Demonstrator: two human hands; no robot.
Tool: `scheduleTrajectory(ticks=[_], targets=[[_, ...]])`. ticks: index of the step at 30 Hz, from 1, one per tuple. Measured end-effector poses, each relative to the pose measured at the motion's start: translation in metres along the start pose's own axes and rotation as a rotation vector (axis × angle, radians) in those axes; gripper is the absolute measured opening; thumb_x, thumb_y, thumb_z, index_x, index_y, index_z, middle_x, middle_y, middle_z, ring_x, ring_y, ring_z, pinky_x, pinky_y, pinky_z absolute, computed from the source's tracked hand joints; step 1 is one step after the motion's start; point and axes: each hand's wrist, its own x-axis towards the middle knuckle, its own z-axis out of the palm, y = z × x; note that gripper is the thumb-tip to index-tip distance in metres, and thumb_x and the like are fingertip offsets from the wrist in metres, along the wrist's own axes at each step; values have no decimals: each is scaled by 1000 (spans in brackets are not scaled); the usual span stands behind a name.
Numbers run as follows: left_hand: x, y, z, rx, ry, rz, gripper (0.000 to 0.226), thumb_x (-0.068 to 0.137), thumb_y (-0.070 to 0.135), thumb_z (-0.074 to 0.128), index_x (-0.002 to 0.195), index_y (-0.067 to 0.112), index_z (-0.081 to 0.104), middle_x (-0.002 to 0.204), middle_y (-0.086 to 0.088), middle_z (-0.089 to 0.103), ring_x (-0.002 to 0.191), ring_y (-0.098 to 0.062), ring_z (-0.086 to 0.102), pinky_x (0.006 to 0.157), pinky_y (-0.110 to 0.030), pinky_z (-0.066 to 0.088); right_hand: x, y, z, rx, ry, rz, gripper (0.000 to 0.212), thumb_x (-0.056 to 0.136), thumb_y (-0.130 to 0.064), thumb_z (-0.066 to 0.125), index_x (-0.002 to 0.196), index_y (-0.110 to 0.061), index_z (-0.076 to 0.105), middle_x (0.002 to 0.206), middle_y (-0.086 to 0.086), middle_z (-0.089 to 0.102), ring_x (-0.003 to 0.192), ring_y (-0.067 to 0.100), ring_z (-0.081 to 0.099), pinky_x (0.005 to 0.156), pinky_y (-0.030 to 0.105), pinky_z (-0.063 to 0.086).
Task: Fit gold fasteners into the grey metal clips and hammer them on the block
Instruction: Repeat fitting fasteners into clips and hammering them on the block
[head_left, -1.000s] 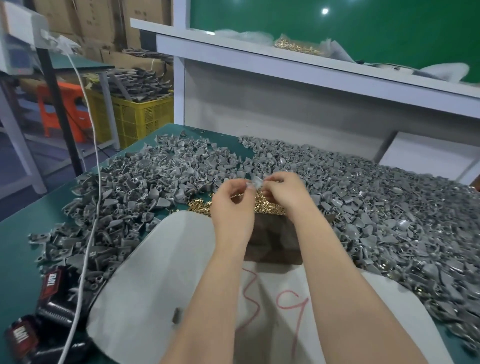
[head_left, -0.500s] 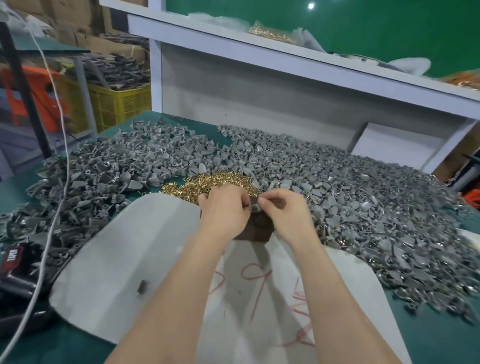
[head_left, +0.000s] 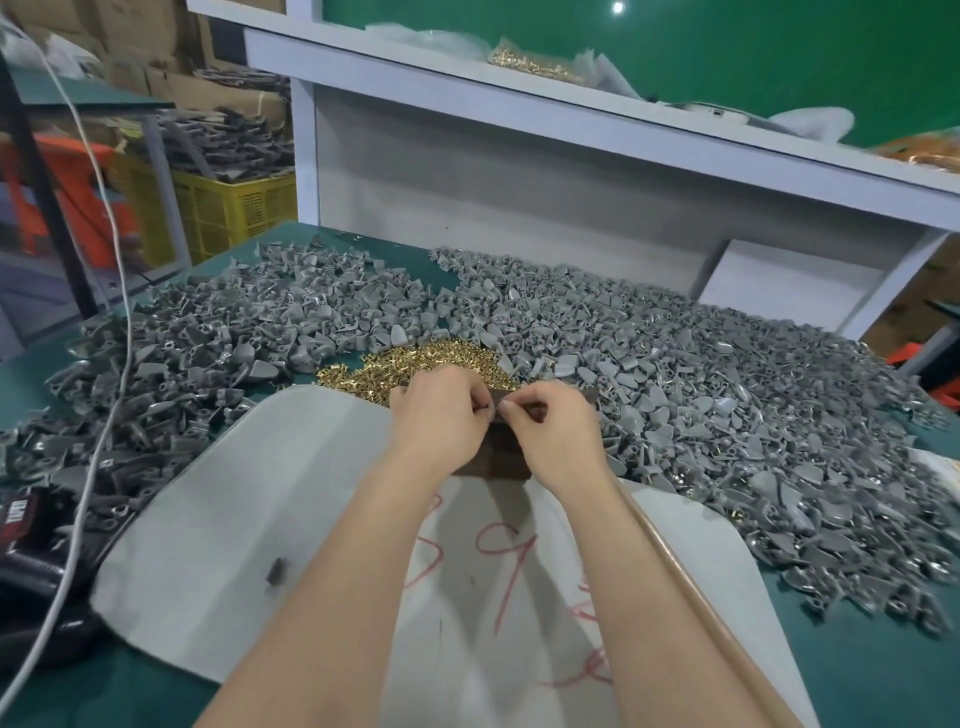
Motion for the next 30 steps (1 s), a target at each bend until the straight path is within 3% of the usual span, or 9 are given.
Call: scheduleTrajectory(ticks=[2,6,14,21,26,30], targets=[[0,1,0,-7,-3,-2,9,89,25,61,83,29,66,99,4,67,105,-23,56,95,-36,38,-1,-3,-1,-45,6,-7,9,89,-17,62,89,-14,70,95,0,62,82,10,53,69,12,31],[0,2,0,8,-13,1,8,89,23,61,88,26,69,101,0,68,104,-26,58,96,-40,43,1,-15,-3,-171,-32,20,12,91,-17,57,85,-16,67,103,4,60,97,21,56,83,27,40],[0,2,0,6,-20,6,10,88,21,61,90,22,71,98,-5,68,100,-30,58,90,-37,45,2,-26,-2,-370,-65,-19,14,94,-18,52,98,-11,63,111,7,53,102,24,54,73,25,32],[-1,3,0,8,-2,1,10,87,19,60,87,23,69,97,-1,68,101,-26,58,94,-38,43,-5,-18,2,-214,-21,-7,13,93,-14,53,81,-17,53,97,-2,48,88,17,49,78,27,34],[-1,3,-1,14,-9,-8,8,89,24,60,87,25,68,98,2,68,103,-24,57,95,-39,41,-4,-11,4,-122,12,10,10,91,-14,56,82,-16,59,91,-4,51,79,12,47,67,19,27],[-2,3,-2,4,-10,-6,9,89,22,60,88,23,69,99,1,68,102,-24,58,95,-40,42,-2,-9,4,-108,16,20,8,91,-15,58,84,-15,62,89,-3,53,78,11,45,67,17,27]])
